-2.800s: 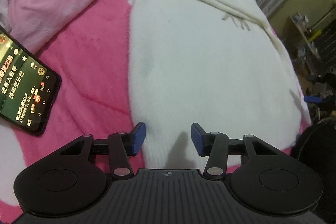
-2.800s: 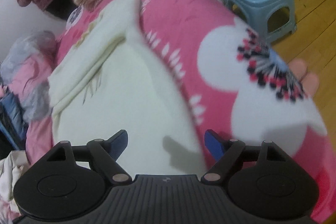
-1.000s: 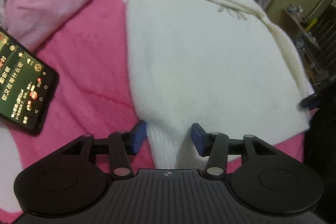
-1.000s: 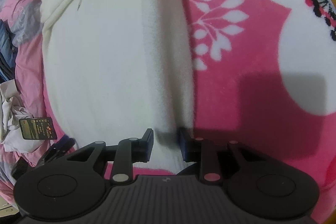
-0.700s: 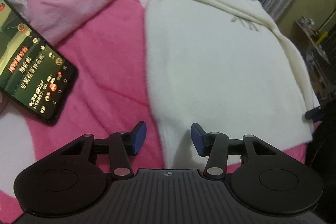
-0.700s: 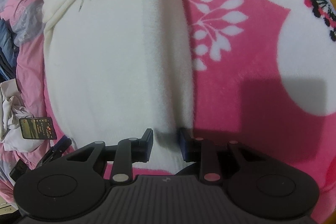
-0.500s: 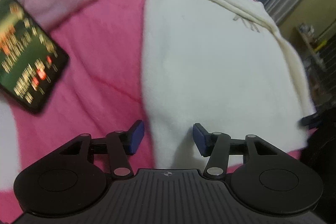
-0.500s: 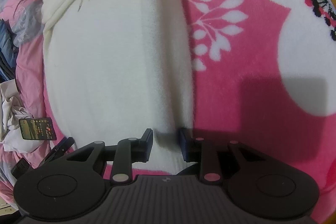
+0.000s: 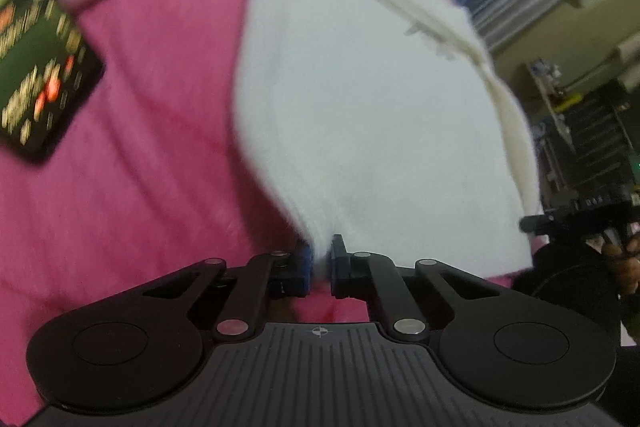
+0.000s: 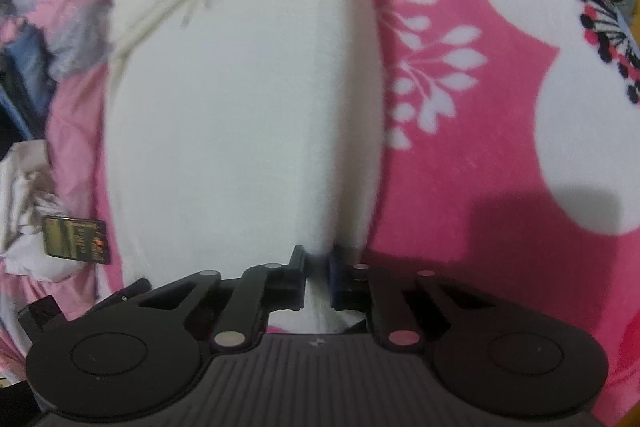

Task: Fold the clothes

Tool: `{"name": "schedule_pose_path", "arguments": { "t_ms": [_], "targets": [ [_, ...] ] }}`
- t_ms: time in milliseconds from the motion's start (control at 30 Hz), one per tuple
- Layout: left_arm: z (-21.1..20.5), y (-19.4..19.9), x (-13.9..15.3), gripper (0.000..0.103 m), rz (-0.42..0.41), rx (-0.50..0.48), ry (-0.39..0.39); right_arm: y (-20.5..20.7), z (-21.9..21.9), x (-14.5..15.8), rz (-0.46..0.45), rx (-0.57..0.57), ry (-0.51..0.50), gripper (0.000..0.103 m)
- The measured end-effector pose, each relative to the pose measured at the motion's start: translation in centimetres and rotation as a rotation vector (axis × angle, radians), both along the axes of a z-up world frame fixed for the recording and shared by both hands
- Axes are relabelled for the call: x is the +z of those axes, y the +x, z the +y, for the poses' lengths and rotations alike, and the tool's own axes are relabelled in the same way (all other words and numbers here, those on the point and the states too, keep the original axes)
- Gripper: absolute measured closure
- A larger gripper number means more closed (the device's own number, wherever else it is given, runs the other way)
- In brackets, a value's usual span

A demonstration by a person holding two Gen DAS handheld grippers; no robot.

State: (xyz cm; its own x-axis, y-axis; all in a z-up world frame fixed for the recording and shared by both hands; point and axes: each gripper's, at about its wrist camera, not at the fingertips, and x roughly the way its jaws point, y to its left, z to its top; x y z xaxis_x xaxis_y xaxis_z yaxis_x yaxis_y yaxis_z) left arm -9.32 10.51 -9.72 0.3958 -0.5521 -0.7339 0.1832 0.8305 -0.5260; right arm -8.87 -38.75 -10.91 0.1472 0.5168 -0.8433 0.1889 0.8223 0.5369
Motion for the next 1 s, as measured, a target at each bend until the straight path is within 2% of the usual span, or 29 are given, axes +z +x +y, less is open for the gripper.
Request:
{"name": "schedule_pose_path", "arguments": {
  "t_ms": [167, 467, 600, 733, 1000],
  "targets": [
    [0.2, 1.2, 3.9, 0.097, -0.145, 0.015, -0.033, -0.4, -0.7, 2.4, -0.094, -0.068, 0.057, 0.094],
    [-1.1, 6.4, 10.2, 0.098, -0.409, 0.055, -0.023, 2.7, -1.7, 9.8, -0.391, -0.136, 0.063, 0.095],
    [-1.8, 9.1, 11.4, 0.098, -0.458, 0.1, -0.029, 5.0, -1.9, 12.1, -0.485, -0.142, 0.028, 0.096],
    [-2.5, 11.7, 12.2, 0.098, -0.502, 0.129, -0.021, 7.6, -2.6, 13.0, -0.539, -0.148, 0.003, 0.096],
    [-3.2, 17.1, 12.5, 0.098, -0.552, 0.131, 0.009, 12.7, -3.3, 11.9, -0.593, -0.238, 0.006, 0.096]
  ]
}}
